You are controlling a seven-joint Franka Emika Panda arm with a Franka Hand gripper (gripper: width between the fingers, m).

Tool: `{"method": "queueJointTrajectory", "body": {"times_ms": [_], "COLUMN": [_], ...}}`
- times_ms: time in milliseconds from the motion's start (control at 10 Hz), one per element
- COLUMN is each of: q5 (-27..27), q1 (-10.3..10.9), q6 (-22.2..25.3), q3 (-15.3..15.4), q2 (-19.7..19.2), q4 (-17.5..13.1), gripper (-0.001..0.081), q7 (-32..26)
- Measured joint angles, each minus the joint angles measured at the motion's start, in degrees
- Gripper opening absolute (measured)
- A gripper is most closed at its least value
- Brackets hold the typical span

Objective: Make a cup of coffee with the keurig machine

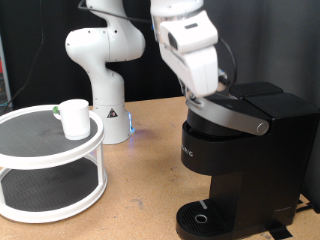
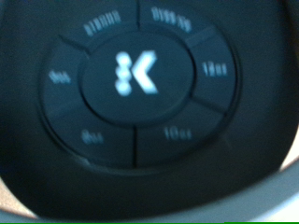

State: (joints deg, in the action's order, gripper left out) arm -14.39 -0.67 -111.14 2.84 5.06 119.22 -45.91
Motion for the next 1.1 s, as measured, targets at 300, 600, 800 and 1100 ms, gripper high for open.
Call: {"method": "queueJointTrajectory", "body": {"times_ms": [300, 600, 800, 1100], "q5": [0.6, 0.7, 1.1, 1.1], "q1": [-0.6, -0.7, -0.8, -0.8], "q6": [-2.9, -5.0, -6.2, -6.3], "q3": [-0.2, -0.2, -0.2, -0.2], "q2": [-2.2, -4.0, -4.7, -4.7], "q4": [1.4, 2.4, 2.5, 2.5], "gripper": [0.0002, 0.0002, 0.0002, 0.0002], "q7": [-0.3, -0.9, -0.9, -0.9]}}
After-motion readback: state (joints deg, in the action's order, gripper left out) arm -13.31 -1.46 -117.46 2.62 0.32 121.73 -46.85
